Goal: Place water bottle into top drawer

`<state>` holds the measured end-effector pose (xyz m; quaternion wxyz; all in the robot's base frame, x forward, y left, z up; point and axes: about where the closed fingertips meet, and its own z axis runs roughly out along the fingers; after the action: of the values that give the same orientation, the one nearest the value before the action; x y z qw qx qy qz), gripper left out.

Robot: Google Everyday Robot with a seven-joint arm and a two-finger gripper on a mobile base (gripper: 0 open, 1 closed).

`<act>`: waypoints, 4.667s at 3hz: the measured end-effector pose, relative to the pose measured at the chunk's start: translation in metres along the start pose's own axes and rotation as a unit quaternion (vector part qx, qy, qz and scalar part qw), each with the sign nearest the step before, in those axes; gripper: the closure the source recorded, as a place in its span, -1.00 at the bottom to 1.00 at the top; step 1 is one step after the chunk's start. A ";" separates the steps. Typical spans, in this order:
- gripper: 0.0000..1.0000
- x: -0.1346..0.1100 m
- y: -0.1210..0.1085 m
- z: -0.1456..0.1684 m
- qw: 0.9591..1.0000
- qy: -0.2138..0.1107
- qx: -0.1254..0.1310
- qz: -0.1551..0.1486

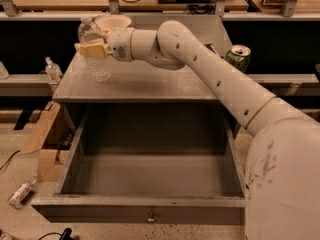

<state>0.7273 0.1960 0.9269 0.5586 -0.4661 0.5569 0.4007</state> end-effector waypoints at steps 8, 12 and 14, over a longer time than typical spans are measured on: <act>1.00 0.012 0.188 -0.117 1.000 -0.010 0.023 0.010; 1.00 0.193 0.239 -0.055 0.996 -0.012 -0.061 0.069; 1.00 0.211 0.215 -0.068 0.998 0.020 -0.050 0.026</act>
Offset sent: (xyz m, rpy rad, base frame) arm 0.0021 -0.0016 -0.0021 0.0117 0.0086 -0.0032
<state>0.5144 0.1676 0.7045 0.5131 -0.4867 0.5589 0.4330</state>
